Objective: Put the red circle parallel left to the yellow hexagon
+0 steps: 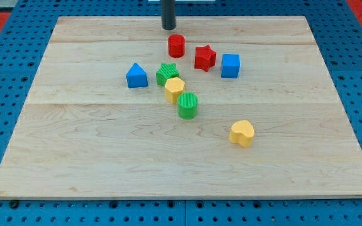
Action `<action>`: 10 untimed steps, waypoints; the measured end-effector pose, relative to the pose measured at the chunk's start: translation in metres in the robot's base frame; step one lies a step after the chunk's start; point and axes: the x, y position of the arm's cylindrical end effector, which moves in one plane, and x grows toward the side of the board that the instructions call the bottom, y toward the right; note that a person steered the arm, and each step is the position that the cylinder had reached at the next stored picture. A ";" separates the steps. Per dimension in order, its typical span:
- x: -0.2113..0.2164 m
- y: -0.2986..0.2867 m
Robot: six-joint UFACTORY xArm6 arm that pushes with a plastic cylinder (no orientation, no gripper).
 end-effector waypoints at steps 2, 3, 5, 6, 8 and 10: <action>0.039 0.036; 0.051 0.035; 0.063 -0.011; 0.063 -0.038; 0.060 -0.044; 0.078 -0.066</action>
